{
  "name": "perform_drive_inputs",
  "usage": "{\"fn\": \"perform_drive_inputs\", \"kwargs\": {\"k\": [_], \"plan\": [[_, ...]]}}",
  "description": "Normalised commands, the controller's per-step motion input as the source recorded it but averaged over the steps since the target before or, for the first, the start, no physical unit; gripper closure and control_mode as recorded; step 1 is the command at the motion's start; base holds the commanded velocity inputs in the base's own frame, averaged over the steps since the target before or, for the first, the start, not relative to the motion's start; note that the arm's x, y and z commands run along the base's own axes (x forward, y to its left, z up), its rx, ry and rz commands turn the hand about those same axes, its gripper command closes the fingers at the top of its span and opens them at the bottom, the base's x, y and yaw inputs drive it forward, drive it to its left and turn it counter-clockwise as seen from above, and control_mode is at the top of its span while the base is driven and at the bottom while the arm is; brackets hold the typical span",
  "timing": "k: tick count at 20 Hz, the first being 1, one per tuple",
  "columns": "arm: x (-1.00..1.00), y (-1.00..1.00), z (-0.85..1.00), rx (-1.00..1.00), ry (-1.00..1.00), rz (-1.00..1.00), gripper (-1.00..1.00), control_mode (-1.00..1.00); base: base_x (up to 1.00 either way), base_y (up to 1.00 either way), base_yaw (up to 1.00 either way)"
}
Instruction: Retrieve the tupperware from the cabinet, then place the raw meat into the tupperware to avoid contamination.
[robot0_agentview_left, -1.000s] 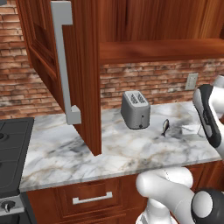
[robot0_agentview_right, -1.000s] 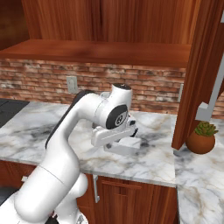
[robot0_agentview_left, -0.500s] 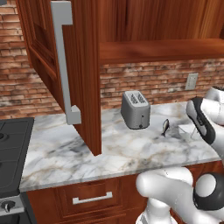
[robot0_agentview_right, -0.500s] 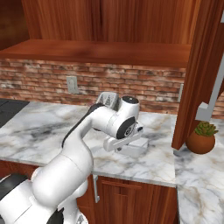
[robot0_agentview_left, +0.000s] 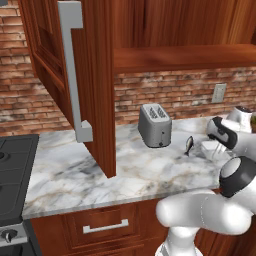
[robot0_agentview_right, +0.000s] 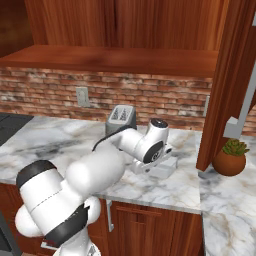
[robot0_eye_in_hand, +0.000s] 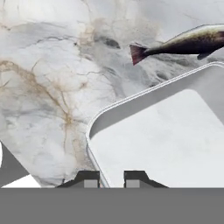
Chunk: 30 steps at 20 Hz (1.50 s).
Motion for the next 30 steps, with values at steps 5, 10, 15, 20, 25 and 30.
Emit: {"fn": "perform_drive_inputs", "kwargs": {"k": [5, 10, 15, 20, 25, 30], "plan": [[0.46, -0.3, -0.29, 0.01, 0.02, 0.0, 1.0, -1.0, 0.0, 0.0, 0.0], [0.31, -0.21, -0.25, 0.0, 0.04, 0.0, 1.0, -1.0, 0.0, 0.0, 0.0], [0.11, 0.0, -0.57, 0.0, -0.02, 0.0, 1.0, -1.0, 0.0, 0.0, 0.0], [0.12, 0.01, -0.11, 0.0, 0.02, -0.01, -1.0, -1.0, 0.0, 0.0, 0.0], [-0.01, 0.02, 0.42, -0.01, 0.0, -0.05, -1.0, -1.0, 0.0, 0.0, 0.0], [-0.13, 0.33, 0.31, -0.07, 0.0, -0.17, -1.0, -1.0, 0.0, 0.0, 0.0]]}}
